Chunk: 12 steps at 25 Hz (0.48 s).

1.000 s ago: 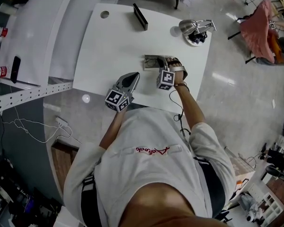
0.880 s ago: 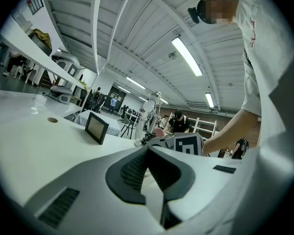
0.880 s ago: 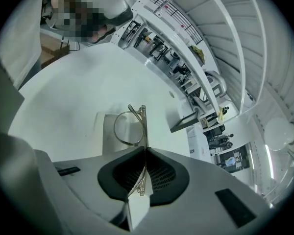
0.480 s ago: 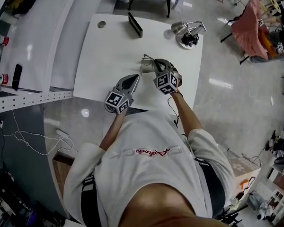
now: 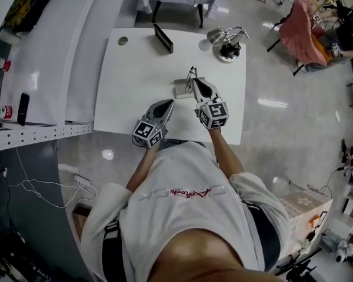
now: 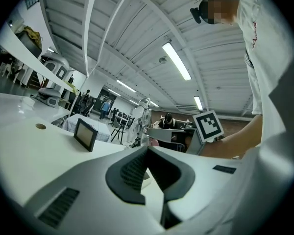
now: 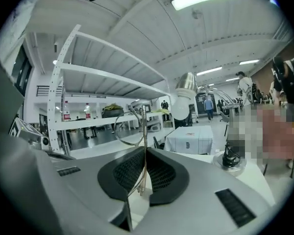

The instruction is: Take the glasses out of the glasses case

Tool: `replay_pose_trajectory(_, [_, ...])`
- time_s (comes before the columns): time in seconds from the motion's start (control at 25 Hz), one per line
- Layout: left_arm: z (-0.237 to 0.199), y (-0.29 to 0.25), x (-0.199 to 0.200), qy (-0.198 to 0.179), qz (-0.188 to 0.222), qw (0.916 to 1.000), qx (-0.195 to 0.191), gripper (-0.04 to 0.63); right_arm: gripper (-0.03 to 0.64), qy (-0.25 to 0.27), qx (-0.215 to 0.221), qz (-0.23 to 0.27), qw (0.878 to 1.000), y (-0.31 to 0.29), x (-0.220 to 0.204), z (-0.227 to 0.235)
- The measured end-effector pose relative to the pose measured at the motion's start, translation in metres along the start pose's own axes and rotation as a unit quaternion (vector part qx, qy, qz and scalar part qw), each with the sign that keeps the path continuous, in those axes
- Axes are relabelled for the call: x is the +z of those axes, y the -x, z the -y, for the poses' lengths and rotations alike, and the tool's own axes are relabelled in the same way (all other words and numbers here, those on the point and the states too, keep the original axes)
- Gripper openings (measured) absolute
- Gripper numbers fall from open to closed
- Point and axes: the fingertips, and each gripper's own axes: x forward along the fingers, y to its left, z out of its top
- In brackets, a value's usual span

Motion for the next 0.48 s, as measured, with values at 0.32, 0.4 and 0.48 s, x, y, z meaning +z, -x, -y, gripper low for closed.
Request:
replay_pose_trajectory(0.32, [0.007, 0.005, -0.014, 0.002, -0.005, 1.0000, -0.006, 0.023, 0.028, 0.012, -0.018, 0.012, 1.000, 0.045, 0.000, -0.022])
replay_pose_trajectory(0.4, [0.008, 0.006, -0.010, -0.003, 0.000, 1.0000, -0.004, 0.022, 0.028, 0.012, -0.021, 0.021, 1.000, 0.054, 0.003, -0.023])
replay_pose_trajectory(0.48, [0.008, 0.007, -0.005, -0.010, 0.004, 0.9999, 0.000, 0.023, 0.028, 0.008, -0.021, 0.035, 0.999, 0.059, 0.005, -0.023])
